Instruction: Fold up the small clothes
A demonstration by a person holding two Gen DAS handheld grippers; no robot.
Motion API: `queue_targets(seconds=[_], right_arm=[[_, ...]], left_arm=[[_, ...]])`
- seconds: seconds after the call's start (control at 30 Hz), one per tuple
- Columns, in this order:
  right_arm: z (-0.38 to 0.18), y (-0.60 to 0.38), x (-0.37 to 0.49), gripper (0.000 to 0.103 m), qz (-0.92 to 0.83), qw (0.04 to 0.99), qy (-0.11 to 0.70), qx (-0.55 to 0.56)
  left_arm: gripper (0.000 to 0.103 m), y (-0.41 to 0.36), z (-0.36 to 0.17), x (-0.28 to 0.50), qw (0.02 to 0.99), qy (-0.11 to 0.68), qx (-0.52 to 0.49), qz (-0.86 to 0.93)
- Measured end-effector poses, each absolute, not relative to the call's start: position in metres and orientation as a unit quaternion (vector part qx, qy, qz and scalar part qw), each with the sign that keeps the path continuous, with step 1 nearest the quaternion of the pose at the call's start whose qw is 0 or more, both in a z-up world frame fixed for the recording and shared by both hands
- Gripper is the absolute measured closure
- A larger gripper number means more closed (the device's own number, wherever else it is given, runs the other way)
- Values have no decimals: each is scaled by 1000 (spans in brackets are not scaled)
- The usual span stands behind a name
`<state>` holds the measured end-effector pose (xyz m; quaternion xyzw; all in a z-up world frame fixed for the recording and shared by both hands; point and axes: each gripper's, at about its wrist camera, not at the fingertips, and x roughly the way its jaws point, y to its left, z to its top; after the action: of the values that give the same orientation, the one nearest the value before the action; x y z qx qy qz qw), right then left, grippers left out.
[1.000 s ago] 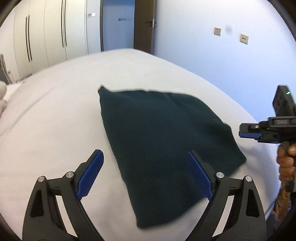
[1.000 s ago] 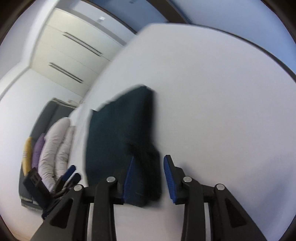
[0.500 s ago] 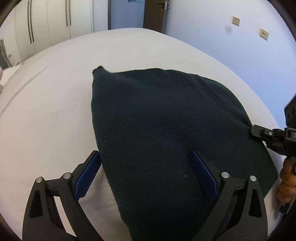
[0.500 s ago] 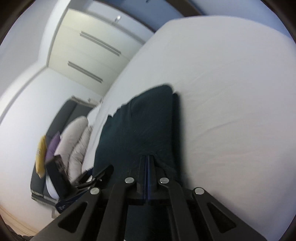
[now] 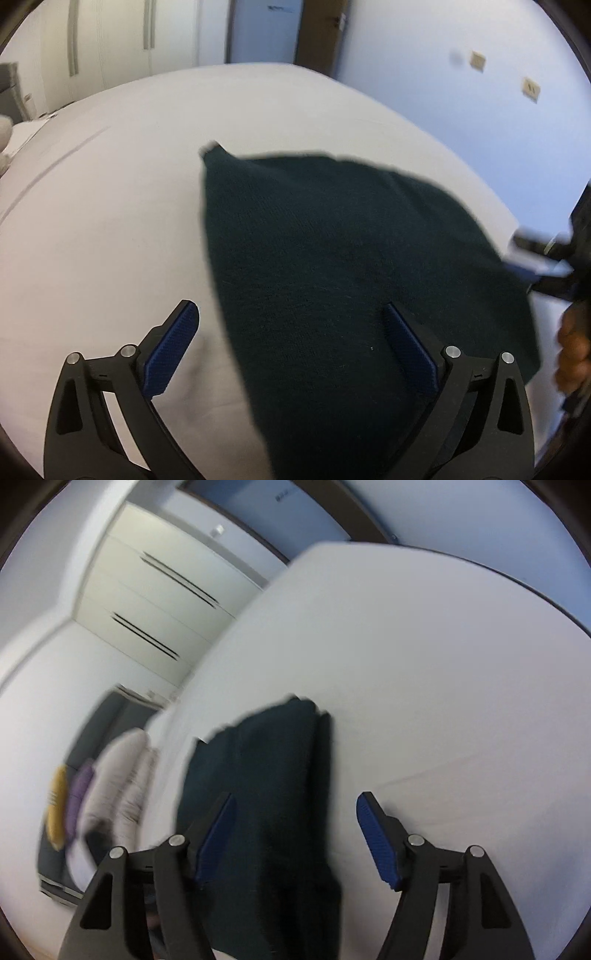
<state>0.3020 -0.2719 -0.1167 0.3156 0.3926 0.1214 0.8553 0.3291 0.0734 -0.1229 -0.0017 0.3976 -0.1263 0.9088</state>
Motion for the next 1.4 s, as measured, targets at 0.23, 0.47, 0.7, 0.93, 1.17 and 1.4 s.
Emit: queue_targets(seconds=[0.23,0.47,0.7,0.93,1.17,1.4], right_arm=[[-139,-276,297,18,144,841,430,296],[-139,-264,315,26,148,829,458,287],[-152,-257,330,64,176,798,489,305],[-150,-254,323,72,170,804,479,308],[-143,-251,317,75,161,817,466,298],[-130,-265,305,78,149,830,455,287]], left_arm=[[0,141,-122,356,887,440,-95,-103],[0,126,-140,370,848,482,-174,-136],[0,133,-161,397,823,504,-205,-163],[49,85,-159,414,821,513,-156,-194],[65,83,-172,430,792,527,-208,-227],[72,85,-175,428,790,511,-237,-241]])
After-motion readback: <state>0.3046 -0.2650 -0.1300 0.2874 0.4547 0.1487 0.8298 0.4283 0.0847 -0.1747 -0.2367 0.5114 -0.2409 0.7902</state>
